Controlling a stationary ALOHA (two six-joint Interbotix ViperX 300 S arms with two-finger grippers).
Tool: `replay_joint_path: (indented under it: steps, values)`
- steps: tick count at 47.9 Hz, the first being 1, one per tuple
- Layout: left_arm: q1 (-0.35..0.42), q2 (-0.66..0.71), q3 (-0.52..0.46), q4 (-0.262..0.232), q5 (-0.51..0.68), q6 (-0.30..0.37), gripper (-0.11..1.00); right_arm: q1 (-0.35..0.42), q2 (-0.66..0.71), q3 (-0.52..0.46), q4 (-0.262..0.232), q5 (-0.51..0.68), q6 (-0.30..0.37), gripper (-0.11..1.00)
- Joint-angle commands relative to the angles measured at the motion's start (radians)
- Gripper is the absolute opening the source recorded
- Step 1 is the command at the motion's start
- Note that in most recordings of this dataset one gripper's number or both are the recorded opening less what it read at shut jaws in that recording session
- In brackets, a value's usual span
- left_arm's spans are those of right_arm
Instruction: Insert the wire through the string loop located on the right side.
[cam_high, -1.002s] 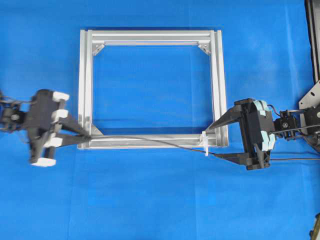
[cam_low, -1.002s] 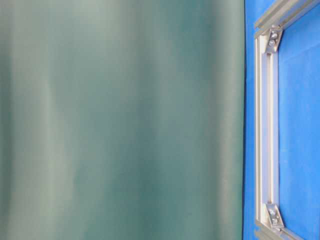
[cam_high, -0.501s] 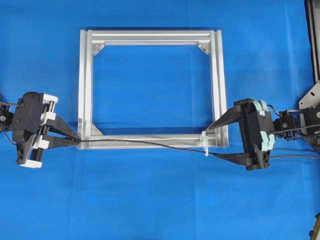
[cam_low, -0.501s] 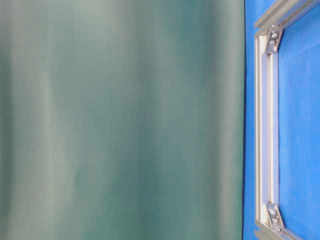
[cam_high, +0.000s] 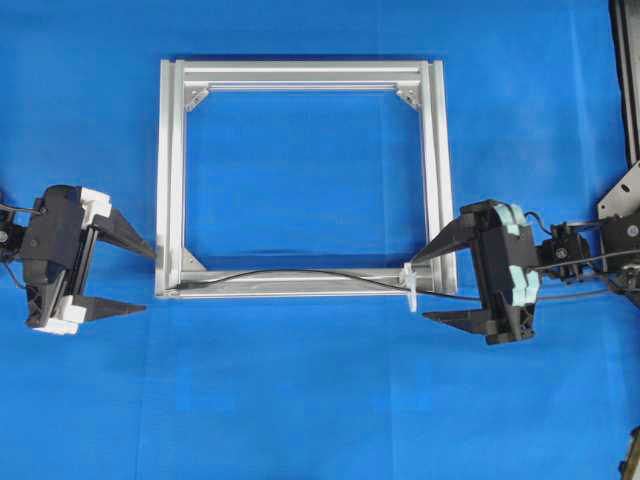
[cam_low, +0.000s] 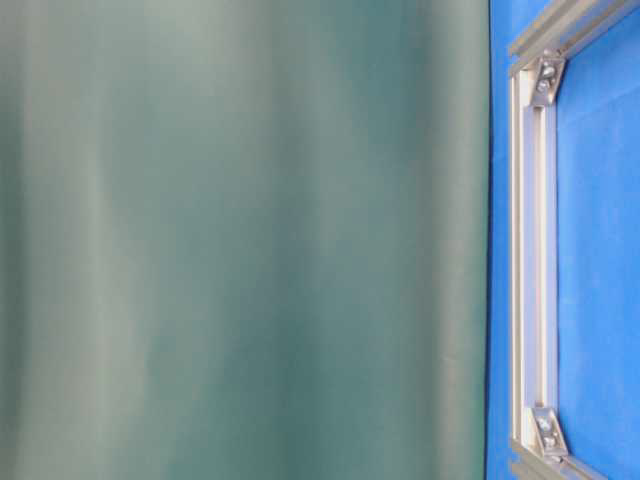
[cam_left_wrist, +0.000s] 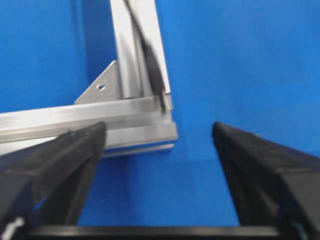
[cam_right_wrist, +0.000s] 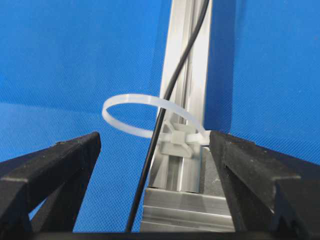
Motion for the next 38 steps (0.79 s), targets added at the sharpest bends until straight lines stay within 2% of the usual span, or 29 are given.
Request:
replay_joint_path:
  steps: [1, 11, 21, 38]
  values:
    - [0.0, -0.011, -0.008, 0.0, -0.002, 0.0, 0.9, -0.002, -0.018, -0.015, -0.002, 0.012, 0.0, 0.93]
    - [0.0, -0.018, -0.014, 0.0, -0.002, 0.0, 0.87, -0.003, -0.063, -0.003, -0.002, 0.012, -0.003, 0.93]
    - [0.0, -0.074, -0.034, 0.0, 0.011, 0.003, 0.87, -0.023, -0.17, 0.0, -0.002, 0.051, -0.029, 0.93]
    - [0.002, -0.213, -0.078, 0.002, 0.15, 0.003, 0.87, -0.043, -0.337, -0.021, -0.002, 0.179, -0.072, 0.93]
